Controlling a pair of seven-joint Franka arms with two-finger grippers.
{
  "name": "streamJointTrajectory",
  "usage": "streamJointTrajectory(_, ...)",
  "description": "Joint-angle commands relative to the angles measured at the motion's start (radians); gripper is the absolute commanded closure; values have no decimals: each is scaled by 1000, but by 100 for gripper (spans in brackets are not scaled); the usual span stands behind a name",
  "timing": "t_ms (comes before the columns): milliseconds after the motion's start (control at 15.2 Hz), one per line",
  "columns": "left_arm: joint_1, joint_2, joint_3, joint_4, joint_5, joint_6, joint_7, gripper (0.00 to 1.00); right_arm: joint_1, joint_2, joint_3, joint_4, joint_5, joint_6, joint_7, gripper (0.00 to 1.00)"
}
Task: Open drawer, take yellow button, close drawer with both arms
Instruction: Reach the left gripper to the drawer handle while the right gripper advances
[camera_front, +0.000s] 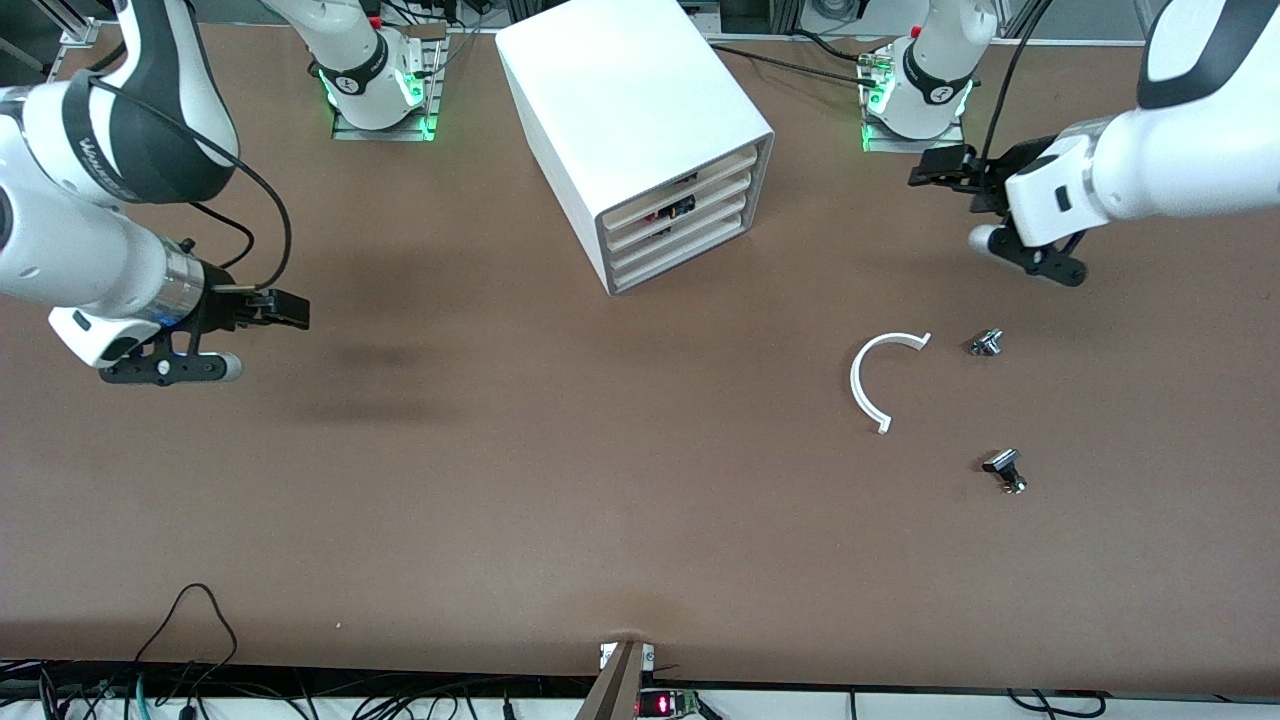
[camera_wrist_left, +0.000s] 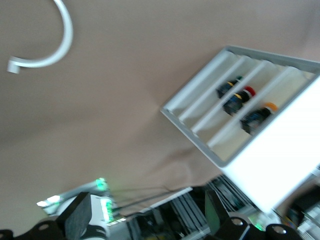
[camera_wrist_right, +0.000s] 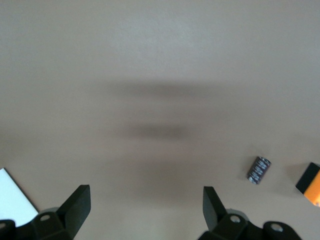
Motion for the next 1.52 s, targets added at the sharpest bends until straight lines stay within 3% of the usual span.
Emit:
streamJointTrajectory(0, 8, 57, -2, 11, -110, -42, 73, 0, 11, 28, 1, -6, 7, 46, 46, 1)
streamJointTrajectory(329, 0, 182, -3, -60, -287, -36, 318, 0, 48, 73, 1, -6, 34, 87, 139, 1)
streamJointTrajectory(461, 0, 207, -5, -126, -352, -23, 397, 0, 60, 81, 1, -5, 101, 104, 190, 1)
streamJointTrajectory(593, 3, 186, -5, -218, -435, 31, 444, 0, 65, 82, 1, -3, 143, 138, 225, 1)
streamJointTrajectory(1054, 7, 57, -48, -567, -711, 269, 676, 2, 140, 85, 1, 6, 143, 225, 446, 1)
streamJointTrajectory(1450, -4, 51, -118, -622, -799, 352, 737, 14, 217, 139, 1, 85, 142, 229, 650, 1)
